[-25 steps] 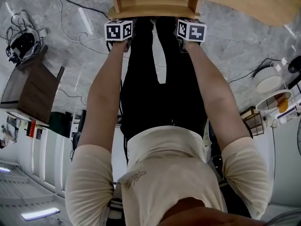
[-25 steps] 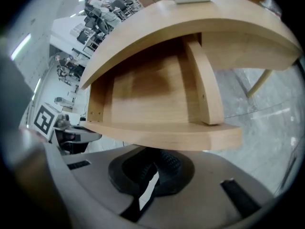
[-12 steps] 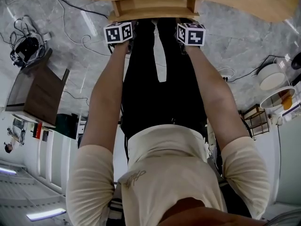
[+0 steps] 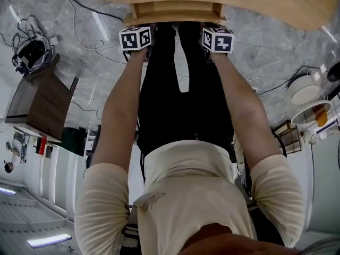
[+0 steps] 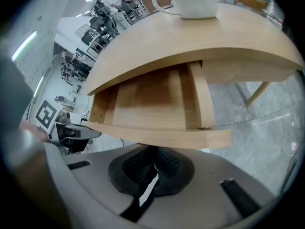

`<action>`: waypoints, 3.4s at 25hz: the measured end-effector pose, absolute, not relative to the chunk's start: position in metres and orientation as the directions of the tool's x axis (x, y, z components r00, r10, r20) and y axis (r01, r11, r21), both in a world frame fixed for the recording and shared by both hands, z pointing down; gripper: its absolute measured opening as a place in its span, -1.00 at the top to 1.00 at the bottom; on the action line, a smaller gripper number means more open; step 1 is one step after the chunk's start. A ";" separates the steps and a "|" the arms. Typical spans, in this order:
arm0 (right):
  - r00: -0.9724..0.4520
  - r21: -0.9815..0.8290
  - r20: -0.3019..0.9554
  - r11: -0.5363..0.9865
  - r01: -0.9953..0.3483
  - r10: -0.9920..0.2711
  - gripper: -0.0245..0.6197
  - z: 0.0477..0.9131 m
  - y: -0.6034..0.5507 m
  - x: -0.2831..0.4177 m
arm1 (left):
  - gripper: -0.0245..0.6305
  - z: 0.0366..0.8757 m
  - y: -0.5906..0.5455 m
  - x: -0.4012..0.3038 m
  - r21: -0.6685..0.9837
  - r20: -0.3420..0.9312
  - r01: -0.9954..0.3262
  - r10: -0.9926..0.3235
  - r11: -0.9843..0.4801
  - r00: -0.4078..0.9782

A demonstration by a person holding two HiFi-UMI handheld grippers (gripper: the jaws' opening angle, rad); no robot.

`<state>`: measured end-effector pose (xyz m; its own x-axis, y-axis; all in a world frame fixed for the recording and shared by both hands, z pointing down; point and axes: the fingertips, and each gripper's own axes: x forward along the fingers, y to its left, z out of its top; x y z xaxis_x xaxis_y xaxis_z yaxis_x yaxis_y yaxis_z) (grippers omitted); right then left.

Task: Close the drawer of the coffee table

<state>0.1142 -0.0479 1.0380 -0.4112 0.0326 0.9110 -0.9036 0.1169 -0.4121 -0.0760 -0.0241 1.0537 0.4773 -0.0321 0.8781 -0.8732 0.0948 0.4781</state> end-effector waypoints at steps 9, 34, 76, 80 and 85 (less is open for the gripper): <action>-0.405 -0.405 0.914 0.122 -0.906 0.028 0.94 1.040 -0.069 0.109 | 0.91 1.056 -0.046 -0.082 0.478 0.878 -0.876 -0.040 0.071 0.476; -0.363 -0.355 0.931 0.141 -0.924 -0.033 0.94 1.037 -0.147 0.122 | 0.91 1.050 -0.126 -0.093 0.495 0.868 -0.869 -0.064 0.014 0.493; -0.365 -0.352 0.924 0.118 -0.928 -0.114 0.94 0.764 -0.029 0.138 | 0.91 0.778 -0.040 -0.113 0.431 0.887 -0.798 0.034 -0.422 0.461; -0.385 -0.371 0.908 0.109 -0.922 -0.166 0.94 0.723 -0.022 0.139 | 0.91 0.747 -0.014 -0.120 0.409 0.895 -0.786 0.034 -0.463 0.445; -0.468 -0.463 0.846 0.085 -0.882 -0.255 0.94 0.667 -0.040 0.123 | 0.91 0.708 -0.002 -0.112 0.415 0.876 -0.773 -0.019 -0.480 0.481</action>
